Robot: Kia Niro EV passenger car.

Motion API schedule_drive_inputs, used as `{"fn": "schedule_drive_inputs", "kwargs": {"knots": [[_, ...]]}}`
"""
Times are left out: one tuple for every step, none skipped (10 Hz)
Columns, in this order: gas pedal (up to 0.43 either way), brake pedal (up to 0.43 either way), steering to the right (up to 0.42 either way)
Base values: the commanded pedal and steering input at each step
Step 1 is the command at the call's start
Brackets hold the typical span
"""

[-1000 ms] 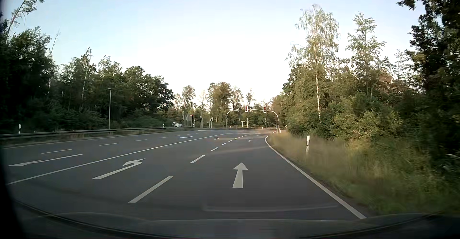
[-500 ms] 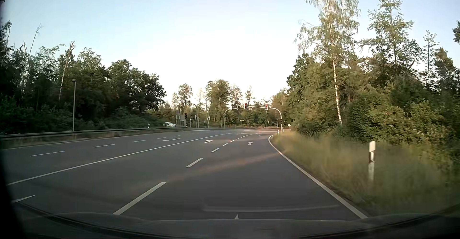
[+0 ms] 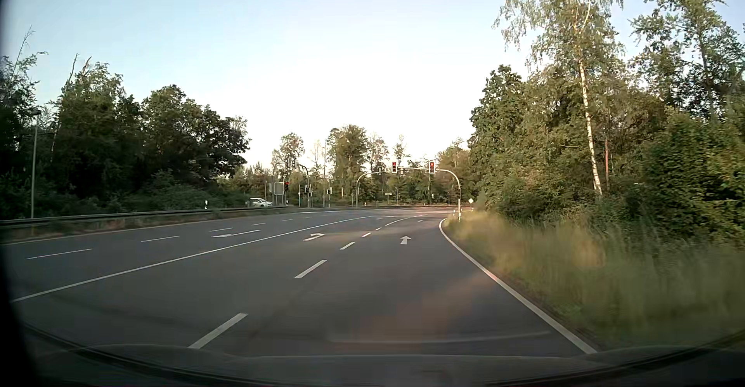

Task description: Follow the waypoints while adhering to traffic rules and regulations

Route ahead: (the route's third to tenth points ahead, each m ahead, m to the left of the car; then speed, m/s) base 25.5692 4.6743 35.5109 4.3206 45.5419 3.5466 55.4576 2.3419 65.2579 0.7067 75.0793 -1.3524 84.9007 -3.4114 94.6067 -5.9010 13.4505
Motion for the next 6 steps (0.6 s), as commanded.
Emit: {"fn": "schedule_drive_inputs", "kwargs": {"knots": [[0.0, 0.195, 0.009], [0.0, 0.195, 0.011], [0.0, 0.201, 0.011], [0.0, 0.207, 0.012], [0.0, 0.207, 0.013], [0.0, 0.213, 0.014]]}}
